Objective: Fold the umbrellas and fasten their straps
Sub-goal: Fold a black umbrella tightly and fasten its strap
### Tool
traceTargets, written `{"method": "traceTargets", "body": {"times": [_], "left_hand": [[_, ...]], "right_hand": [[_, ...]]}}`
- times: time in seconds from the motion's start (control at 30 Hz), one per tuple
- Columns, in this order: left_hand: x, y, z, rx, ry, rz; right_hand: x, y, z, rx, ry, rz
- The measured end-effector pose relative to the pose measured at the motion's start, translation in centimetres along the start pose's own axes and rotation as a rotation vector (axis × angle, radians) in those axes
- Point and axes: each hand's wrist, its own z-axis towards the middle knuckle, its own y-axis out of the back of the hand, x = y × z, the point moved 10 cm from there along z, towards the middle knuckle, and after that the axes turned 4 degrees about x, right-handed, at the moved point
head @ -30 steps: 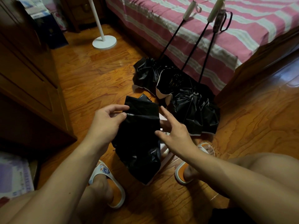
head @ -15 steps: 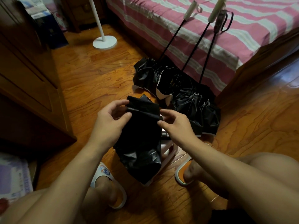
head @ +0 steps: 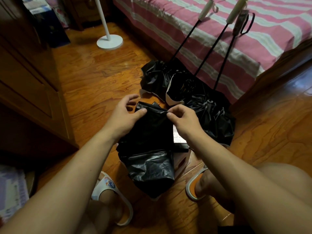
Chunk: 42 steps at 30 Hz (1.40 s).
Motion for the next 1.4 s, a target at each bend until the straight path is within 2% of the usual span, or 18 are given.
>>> {"method": "traceTargets", "body": {"times": [0.17,0.33,0.4,0.53,0.6,0.67,0.73,0.87,1.0,1.07,1.17,1.23,1.4], "left_hand": [[-0.1,0.3,1.0,0.086,-0.010,0.110],[0.2,-0.9,1.3,0.146,0.025,-0.119],[0.1,-0.7,1.8,0.080,0.022,-0.106],[-0.1,0.4,1.8,-0.031,0.018,-0.129],[-0.4,0.8,1.5,-0.061,0.014,-0.104],[-1.0,2.2,0.6,-0.166,-0.001,0.008],[-1.3,3.0,-0.7,-0.210,0.001,0.157],[2.3,0.0,-3.9,0.113,0.216,0.278],[3.6,-1.9,-5.5,0.318,0.160,0.526],[4.2,-2.5,-5.3,0.355,0.159,0.522],[5.6,-3.4,-4.6,0.376,0.159,0.576],[6.5,-3.7,-4.2,0.391,0.183,0.617],[6.0,-3.0,-3.9,0.342,0.198,0.600]], "right_hand": [[-1.0,0.8,0.4,0.012,-0.026,0.024],[-1.7,0.8,0.7,-0.010,-0.042,0.002],[-1.8,0.6,1.1,-0.024,-0.055,-0.008],[-1.9,-1.0,1.7,0.069,-0.091,0.112],[-1.6,-0.6,1.8,0.023,-0.080,0.170],[-1.9,0.1,2.0,-0.037,-0.093,0.181],[-2.2,0.9,2.4,-0.102,-0.099,0.067],[-1.2,1.7,2.4,-0.163,-0.053,-0.238],[0.6,3.2,0.1,-0.232,0.013,-0.429],[-1.4,2.6,-1.6,-0.096,-0.128,-0.407],[-7.0,-0.7,-7.8,0.342,-0.516,-0.360],[-9.3,-2.0,-11.9,0.520,-0.607,-0.354],[-9.7,-3.0,-13.6,0.548,-0.537,-0.095]]}}
